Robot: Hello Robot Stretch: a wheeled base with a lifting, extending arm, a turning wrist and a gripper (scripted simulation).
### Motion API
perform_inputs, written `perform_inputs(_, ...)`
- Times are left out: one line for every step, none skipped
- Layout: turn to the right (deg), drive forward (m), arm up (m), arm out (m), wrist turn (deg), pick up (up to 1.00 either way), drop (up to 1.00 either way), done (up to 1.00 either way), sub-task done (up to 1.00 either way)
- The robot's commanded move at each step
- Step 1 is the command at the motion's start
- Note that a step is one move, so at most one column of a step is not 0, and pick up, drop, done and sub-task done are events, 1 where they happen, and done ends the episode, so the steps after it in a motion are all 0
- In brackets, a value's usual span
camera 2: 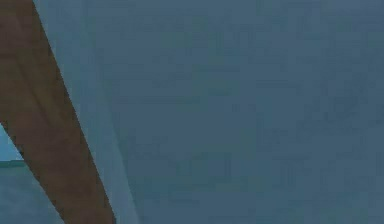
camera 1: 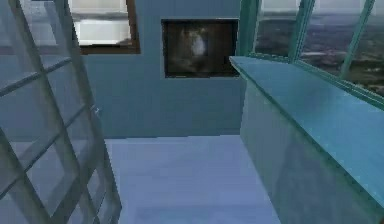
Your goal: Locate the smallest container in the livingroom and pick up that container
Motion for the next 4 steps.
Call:
perform_inputs(0.0,1.00,0.00,0.00,0.0,0.00,0.00,0.00,0.00)
perform_inputs(-3.0,0.00,0.00,0.00,0.0,0.00,0.00,0.00,0.00)
perform_inputs(0.0,0.35,0.00,0.00,0.0,0.00,0.00,0.00,0.00)
perform_inputs(-45.0,0.00,0.00,0.00,0.0,0.00,0.00,0.00,0.00)
